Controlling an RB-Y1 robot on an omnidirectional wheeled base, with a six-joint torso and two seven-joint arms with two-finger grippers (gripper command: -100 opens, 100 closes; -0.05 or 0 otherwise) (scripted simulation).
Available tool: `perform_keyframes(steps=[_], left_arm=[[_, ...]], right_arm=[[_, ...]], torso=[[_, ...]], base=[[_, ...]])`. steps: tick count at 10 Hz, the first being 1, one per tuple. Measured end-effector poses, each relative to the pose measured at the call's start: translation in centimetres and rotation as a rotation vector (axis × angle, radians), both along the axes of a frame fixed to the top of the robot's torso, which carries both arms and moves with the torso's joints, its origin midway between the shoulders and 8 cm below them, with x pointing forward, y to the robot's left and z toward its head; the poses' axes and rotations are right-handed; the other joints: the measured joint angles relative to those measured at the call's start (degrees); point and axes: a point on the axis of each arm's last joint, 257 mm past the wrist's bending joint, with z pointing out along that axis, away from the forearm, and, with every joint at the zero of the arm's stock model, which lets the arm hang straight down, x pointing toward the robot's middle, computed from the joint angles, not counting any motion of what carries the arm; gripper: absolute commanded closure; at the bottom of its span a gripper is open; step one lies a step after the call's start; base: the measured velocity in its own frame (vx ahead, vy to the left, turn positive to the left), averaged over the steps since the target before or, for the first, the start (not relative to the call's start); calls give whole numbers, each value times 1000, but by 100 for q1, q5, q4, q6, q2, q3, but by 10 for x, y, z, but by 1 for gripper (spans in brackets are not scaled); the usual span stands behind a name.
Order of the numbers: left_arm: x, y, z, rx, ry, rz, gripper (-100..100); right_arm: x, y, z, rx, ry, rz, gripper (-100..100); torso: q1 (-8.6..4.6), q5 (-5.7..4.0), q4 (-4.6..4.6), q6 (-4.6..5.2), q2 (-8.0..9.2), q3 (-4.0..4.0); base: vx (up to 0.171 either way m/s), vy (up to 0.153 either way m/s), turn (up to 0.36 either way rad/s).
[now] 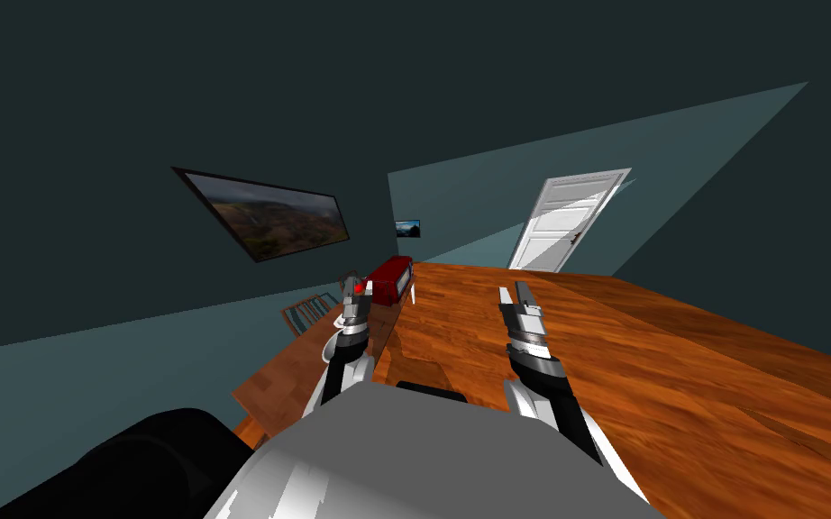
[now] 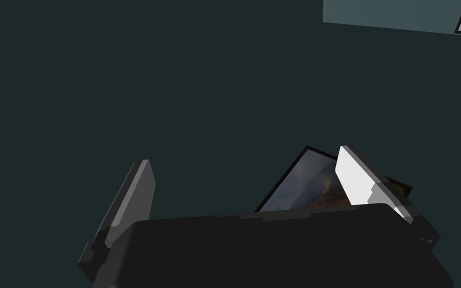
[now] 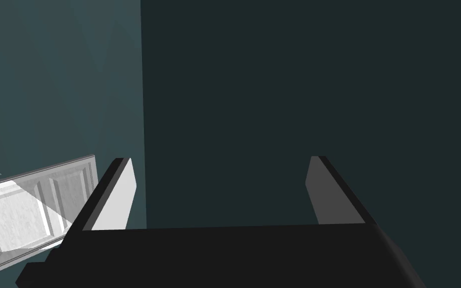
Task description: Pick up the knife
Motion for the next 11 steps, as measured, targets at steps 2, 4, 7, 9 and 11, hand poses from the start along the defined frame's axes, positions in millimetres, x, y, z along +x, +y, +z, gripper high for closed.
perform_keyframes(steps=[2, 4, 7, 9, 11], left_arm=[[8, -3, -8, 31, 30, -27, -100], [17, -1, -25, 48, 79, -54, -100], [37, 11, -55, 32, 169, -79, -100], [48, 18, -74, 13, 215, -83, -100], [58, 27, -96, -17, 264, -87, -100]], right_arm=[[0, 0, 0, 0, 0, 0, 0], [0, 0, 0, 0, 0, 0, 0], [0, 0, 0, 0, 0, 0, 0], [0, 0, 0, 0, 0, 0, 0], [0, 0, 0, 0, 0, 0, 0]], torso=[[4, 1, -1, 0, -6, -4], [6, 2, -3, 0, -13, -7], [5, 1, -4, 0, -16, -9], [3, 1, -3, 0, -14, -9], [5, 2, -4, 0, -16, -9]], base=[[23, 5, -7], [33, 11, -8], [35, 5, -8], [38, 10, -11], [35, 8, -7]])
